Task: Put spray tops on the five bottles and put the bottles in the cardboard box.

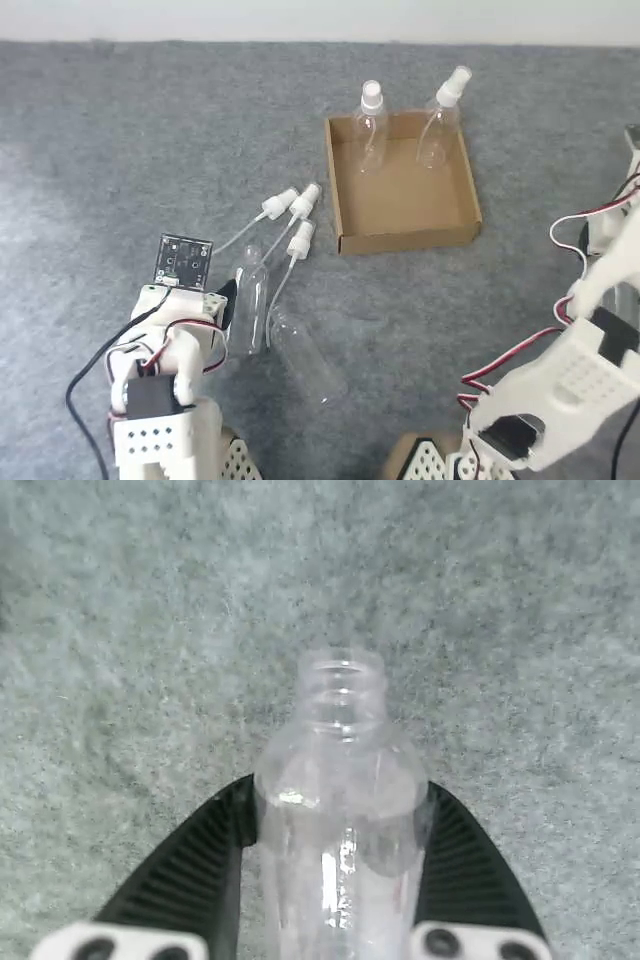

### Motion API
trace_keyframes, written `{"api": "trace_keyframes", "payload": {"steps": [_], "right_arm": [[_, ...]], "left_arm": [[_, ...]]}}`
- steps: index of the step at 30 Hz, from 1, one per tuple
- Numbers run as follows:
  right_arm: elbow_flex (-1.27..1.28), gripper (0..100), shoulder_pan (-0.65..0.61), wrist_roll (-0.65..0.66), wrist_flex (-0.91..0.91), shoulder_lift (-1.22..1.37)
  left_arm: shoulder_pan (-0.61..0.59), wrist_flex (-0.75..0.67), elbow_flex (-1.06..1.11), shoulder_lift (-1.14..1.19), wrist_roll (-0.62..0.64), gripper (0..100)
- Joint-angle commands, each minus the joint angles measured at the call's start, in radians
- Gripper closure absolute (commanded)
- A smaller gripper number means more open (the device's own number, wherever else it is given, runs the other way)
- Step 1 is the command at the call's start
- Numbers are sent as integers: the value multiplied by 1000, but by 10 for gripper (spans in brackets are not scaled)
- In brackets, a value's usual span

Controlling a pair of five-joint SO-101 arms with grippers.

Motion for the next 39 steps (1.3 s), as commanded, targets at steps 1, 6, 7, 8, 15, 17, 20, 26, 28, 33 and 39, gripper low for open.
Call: {"api": "trace_keyframes", "payload": {"steps": [1,6,7,8,15,17,20,26,28,33,39], "right_arm": [[-35,777,-21,31,7,-1],[-41,756,-27,32,4,13],[-41,756,-28,31,7,5],[-41,756,-28,31,8,-7],[-35,920,-5,31,73,-130],[-34,998,8,29,91,-183],[40,980,27,31,94,-280],[439,992,-4,38,-85,-588],[623,992,-36,40,-171,-725],[1059,992,-151,41,-348,-1070],[1364,992,-228,41,-358,-1408]], "left_arm": [[0,-21,-4,-11,-8,760],[0,-20,-4,-11,-8,760],[0,-20,-4,-11,-8,760],[0,-20,-4,-11,-8,760],[0,-21,-4,-11,-8,760],[-2,-21,-4,-11,-8,760],[-12,-26,-10,-12,-8,759],[-66,-77,-4,-12,-3,758],[-64,-77,-1,-12,-3,758],[-63,-83,15,-12,-6,758],[-61,-83,19,-12,-6,759]]}}
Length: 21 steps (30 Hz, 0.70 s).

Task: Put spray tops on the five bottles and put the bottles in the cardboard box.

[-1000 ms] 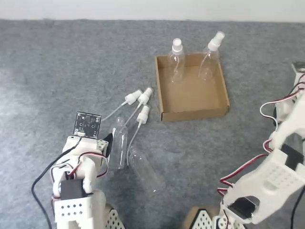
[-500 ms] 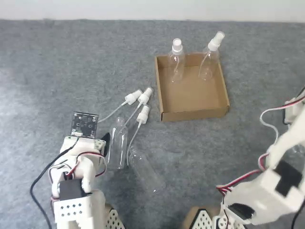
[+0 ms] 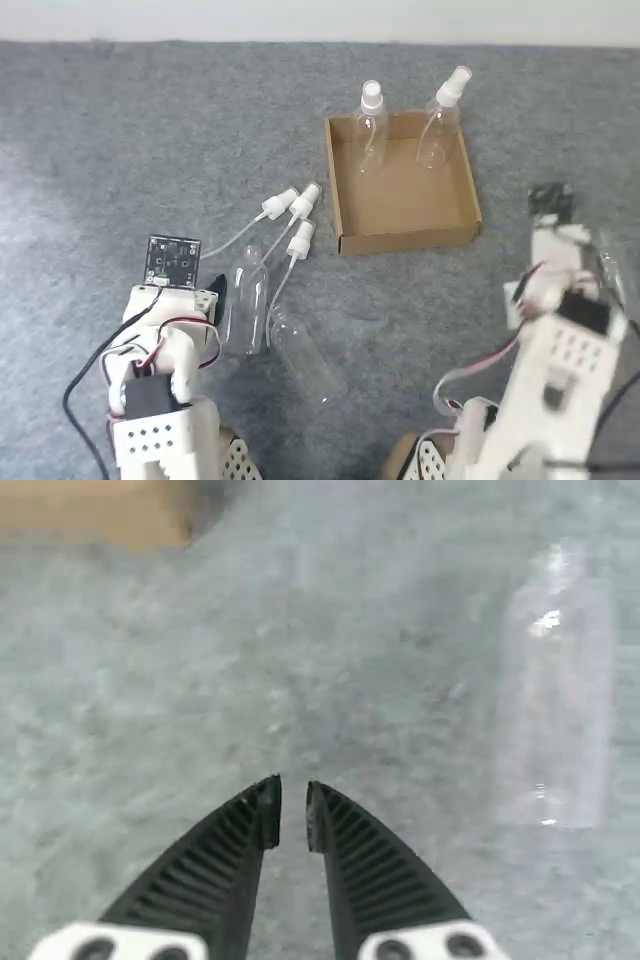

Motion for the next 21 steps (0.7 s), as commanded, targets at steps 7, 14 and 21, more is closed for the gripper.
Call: {"api": "trace_keyframes", "payload": {"steps": [7,14,21], "right_arm": [[466,992,-31,18,-61,-591],[684,992,-31,77,64,-967],[727,992,-31,75,91,-993]], "left_arm": [[103,-87,73,-12,-8,759],[106,-107,77,-12,-5,760],[104,-106,77,-5,-3,760]]}}
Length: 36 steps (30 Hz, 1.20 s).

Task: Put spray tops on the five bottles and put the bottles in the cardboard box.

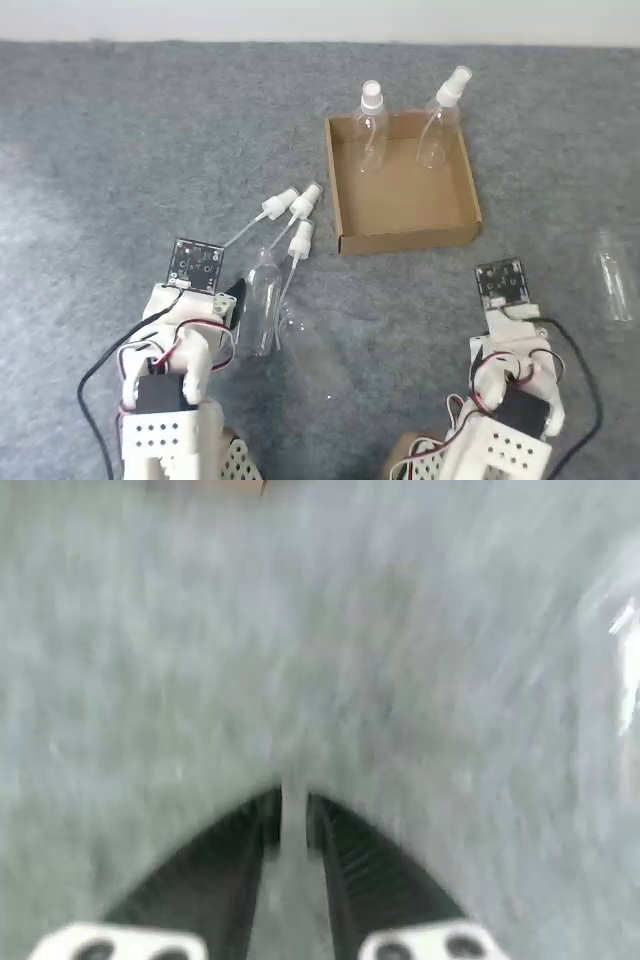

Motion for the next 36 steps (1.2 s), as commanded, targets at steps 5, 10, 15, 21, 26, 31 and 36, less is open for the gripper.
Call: {"api": "trace_keyframes", "payload": {"steps": [5,10,15,21,26,31,36], "right_arm": [[23,992,2,14,13,-30],[23,992,1,14,15,-30],[23,992,1,14,15,-30],[23,992,-1,14,15,-30],[23,992,-1,14,15,-30],[23,992,-1,14,15,-30],[23,992,-1,14,15,-30]], "left_arm": [[-3,97,-5,-11,-8,760],[-3,121,-7,-12,-8,760],[-3,121,-7,-12,-8,760],[-3,121,-7,-12,-8,760],[-3,121,-7,-12,-8,760],[-3,121,-7,-12,-8,760],[-3,121,-7,-12,-8,760]]}}
